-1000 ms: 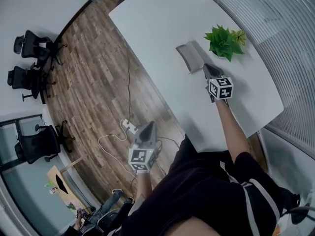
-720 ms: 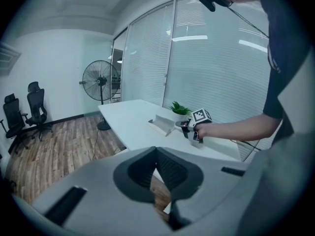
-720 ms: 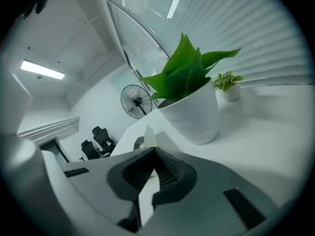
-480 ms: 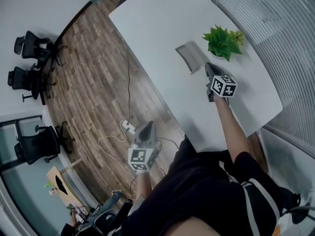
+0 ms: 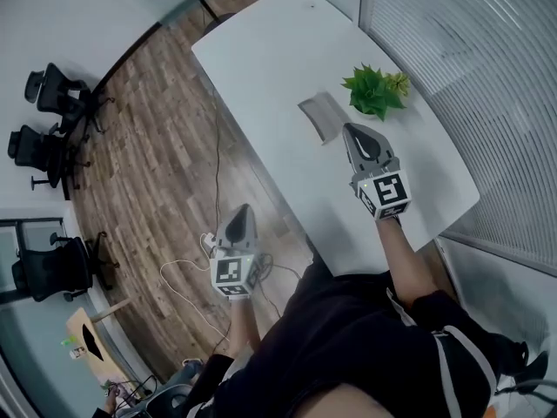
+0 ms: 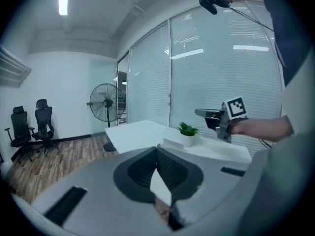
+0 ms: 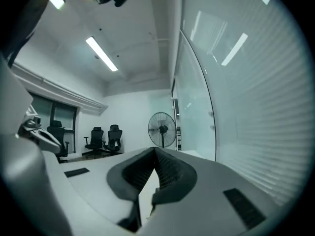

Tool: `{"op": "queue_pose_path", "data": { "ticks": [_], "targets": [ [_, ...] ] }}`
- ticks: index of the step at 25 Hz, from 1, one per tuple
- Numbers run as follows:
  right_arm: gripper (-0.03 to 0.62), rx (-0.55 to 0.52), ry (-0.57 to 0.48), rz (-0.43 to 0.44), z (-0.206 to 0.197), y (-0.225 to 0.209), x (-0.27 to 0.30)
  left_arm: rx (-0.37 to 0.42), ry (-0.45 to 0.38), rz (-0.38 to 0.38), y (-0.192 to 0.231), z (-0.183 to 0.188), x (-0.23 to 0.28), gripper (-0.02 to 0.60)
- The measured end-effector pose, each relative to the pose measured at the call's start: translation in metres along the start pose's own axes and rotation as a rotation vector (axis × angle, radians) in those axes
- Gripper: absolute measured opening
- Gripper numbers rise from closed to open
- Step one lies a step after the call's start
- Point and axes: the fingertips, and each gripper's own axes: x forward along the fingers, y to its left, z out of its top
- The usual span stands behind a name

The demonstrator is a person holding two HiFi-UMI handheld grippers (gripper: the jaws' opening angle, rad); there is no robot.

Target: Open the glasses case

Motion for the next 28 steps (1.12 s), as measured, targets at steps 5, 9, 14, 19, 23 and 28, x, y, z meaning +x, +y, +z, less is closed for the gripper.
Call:
{"op": "queue_pose_path", "data": {
  "ticks": [5, 9, 14, 19, 23, 28],
  "targets": [
    [0.015, -0.106, -0.07, 0.018, 0.063, 0.03, -0.052, 0.106, -0.121, 0.027, -0.001, 0.048, -0.003, 0.0],
    [0.015, -0.067, -0.083, -0.019, 0.078, 0.033, -0.086, 0.071, -0.207, 0.05, -0.001, 0.082, -0.015, 0.0],
    [0.015, -0.04, -0.085, -0.041, 0.08, 0.023, -0.103, 0.068, -0.251, 0.063, -0.007, 0.099, -0.019, 0.0],
    [0.015, -0.027, -0.104, -0.071, 0.091, 0.015, -0.115, 0.077, -0.266, 0.057, -0.011, 0.108, -0.023, -0.001],
    [0.015, -0.022, -0.118, -0.074, 0.094, 0.015, -0.117, 0.082, -0.27, 0.057, -0.013, 0.112, -0.022, -0.001],
    [0.015, -0.057, -0.121, -0.09, 0.103, 0.021, -0.119, 0.069, -0.267, 0.051, -0.013, 0.114, -0.025, 0.0]
  ]
}}
